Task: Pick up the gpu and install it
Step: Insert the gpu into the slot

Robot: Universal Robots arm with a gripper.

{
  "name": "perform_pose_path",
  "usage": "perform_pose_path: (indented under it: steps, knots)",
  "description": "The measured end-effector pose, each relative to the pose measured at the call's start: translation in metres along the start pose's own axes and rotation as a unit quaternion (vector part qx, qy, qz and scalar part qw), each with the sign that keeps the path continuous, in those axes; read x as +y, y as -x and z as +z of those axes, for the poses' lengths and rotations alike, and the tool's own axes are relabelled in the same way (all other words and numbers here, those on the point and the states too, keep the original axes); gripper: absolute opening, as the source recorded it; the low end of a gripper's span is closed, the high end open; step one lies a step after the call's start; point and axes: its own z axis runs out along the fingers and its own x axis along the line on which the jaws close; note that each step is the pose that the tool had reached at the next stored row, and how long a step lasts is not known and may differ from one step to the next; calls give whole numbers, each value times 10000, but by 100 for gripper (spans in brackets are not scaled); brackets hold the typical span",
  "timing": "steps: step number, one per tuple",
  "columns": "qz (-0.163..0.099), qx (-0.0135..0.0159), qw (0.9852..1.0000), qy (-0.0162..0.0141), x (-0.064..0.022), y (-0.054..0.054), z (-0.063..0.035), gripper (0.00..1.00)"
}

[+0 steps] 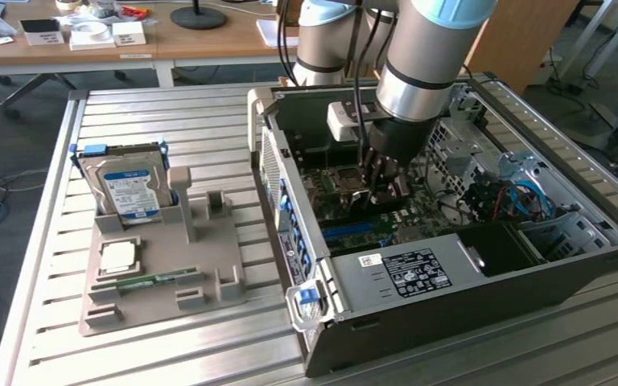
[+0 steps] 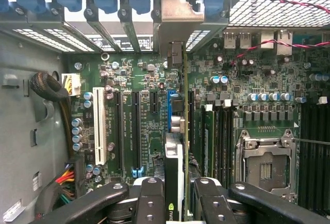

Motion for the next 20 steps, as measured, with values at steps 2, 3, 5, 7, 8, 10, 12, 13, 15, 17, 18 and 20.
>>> perform_pose_path:
  steps: [2,3,5,7,8,10,12,13,15,17,18,20]
  knots:
    - [1,0,10000,0,1,-8,-1,27]
    - [1,0,10000,0,2,-10,-1,27]
    - [1,0,10000,-1,11,-11,-1,27]
    - [1,0,10000,-2,30,-12,0,27]
    - [1,0,10000,-2,35,-12,1,27]
    - [0,1,10000,-2,38,-13,2,27]
    - [1,1,10000,-2,42,-13,4,27]
    - [0,1,10000,-2,42,-13,4,27]
    - [0,-1,10000,-3,43,-13,8,27]
    - [1,-1,10000,-3,45,-14,21,27]
    - [1,0,10000,-2,45,-14,27,27]
    - [1,1,10000,-3,48,-15,37,27]
